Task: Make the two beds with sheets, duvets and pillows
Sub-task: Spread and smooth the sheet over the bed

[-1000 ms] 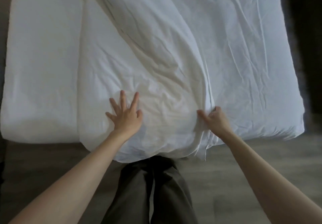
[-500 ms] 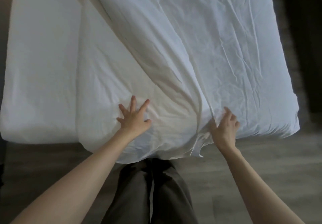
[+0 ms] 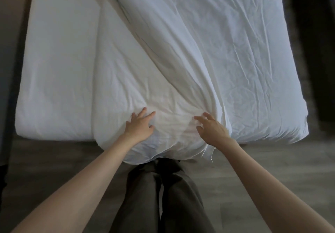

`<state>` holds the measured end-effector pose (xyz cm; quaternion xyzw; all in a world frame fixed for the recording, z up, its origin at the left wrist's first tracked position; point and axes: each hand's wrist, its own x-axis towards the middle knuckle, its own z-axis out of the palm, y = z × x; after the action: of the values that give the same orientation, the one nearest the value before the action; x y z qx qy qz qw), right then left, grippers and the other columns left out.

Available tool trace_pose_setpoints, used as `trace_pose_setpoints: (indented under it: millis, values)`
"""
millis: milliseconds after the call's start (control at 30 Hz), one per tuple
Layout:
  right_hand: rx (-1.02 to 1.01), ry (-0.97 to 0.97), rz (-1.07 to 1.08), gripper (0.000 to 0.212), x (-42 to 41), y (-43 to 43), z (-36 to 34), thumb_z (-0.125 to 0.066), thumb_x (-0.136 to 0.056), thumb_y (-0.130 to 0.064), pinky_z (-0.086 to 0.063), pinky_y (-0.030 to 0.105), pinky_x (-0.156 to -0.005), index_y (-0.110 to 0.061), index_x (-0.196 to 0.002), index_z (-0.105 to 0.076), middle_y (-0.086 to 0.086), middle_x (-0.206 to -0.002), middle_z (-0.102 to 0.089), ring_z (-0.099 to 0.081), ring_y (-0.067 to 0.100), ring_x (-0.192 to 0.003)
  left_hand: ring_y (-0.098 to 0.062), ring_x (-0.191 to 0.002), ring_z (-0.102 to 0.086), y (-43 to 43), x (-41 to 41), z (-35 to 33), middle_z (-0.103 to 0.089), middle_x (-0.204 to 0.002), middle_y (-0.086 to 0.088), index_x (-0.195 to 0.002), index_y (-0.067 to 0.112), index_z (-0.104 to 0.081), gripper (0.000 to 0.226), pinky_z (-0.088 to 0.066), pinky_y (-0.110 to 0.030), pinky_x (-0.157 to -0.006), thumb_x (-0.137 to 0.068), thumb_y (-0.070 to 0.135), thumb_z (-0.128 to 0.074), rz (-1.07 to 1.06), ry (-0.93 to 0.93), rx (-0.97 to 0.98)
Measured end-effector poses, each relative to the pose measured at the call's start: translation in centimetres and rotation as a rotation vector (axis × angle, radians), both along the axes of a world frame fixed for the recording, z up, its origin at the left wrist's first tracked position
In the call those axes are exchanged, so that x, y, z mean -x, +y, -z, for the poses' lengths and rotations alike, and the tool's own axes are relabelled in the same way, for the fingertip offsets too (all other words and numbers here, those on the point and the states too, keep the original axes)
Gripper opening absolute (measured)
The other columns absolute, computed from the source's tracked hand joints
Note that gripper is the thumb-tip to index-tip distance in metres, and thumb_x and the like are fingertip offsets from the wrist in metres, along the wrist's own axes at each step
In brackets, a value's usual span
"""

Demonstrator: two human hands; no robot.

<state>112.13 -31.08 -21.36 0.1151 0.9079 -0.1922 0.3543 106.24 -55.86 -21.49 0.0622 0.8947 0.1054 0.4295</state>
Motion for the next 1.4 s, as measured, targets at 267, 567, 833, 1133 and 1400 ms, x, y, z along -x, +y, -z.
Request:
trace_pose_setpoints:
  millis: [267, 567, 833, 1133, 1400]
  values:
    - [-0.01, 0.362, -0.053, 0.047, 1.3, -2.0, -11.3, -0.046, -0.101, -0.031, -0.035, 0.043, -0.107, -0.03, -0.147, -0.038, 0.001, -0.154, -0.035, -0.039, 0.028, -0.136, -0.033, -0.149, 0.001, -1.9, 0.5, -9.5, 0.001, -0.164, 0.003, -0.155, 0.035, -0.011, 0.059, -0.016, -0.055, -0.117, -0.102, 0.038, -0.037, 0.012, 0.264, -0.095]
    - [-0.057, 0.67, -0.027, 0.048, 0.6, -3.7, -22.9, -0.051, -0.098, -0.031, -0.034, 0.043, -0.108, -0.03, -0.145, -0.041, 0.002, -0.153, -0.038, -0.037, 0.028, -0.137, -0.034, -0.149, 0.003, -2.0, 0.2, -20.9, 0.002, -0.164, 0.002, -0.155, 0.033, -0.009, 0.061, -0.013, -0.052, -0.119, -0.102, 0.041, -0.036, 0.122, 0.607, -0.166]
    - [-0.146, 0.892, -0.059, 0.05, -1.2, 0.0, -28.8, -0.057, -0.095, -0.028, -0.036, 0.048, -0.107, -0.028, -0.143, -0.044, 0.003, -0.149, -0.044, -0.042, 0.029, -0.134, -0.028, -0.15, 0.008, 3.1, -2.0, -27.5, 0.007, -0.163, 0.005, -0.155, 0.032, -0.005, 0.07, -0.003, -0.049, -0.121, -0.097, 0.056, -0.036, 0.174, 0.748, -0.218]
    - [-0.2, 0.964, -0.04, 0.051, -8.1, 13.4, -30.8, -0.055, -0.096, -0.031, -0.034, 0.045, -0.109, -0.028, -0.145, -0.041, 0.001, -0.15, -0.042, -0.041, 0.026, -0.135, -0.027, -0.15, 0.004, 16.9, -7.8, -29.2, -0.001, -0.164, 0.004, -0.155, 0.031, -0.011, 0.062, -0.006, -0.048, -0.121, -0.1, 0.053, -0.031, 0.138, 0.879, -0.24]
    - [-0.252, 0.9, -0.034, 0.054, -16.0, 28.0, -32.1, -0.057, -0.095, -0.031, -0.029, 0.043, -0.111, -0.031, -0.146, -0.039, -0.001, -0.152, -0.038, -0.037, 0.024, -0.137, -0.028, -0.15, 0.003, 32.7, -13.7, -29.8, -0.001, -0.164, 0.002, -0.155, 0.032, -0.008, 0.061, -0.006, -0.05, -0.12, -0.101, 0.051, -0.03, 0.112, 0.837, -0.219]
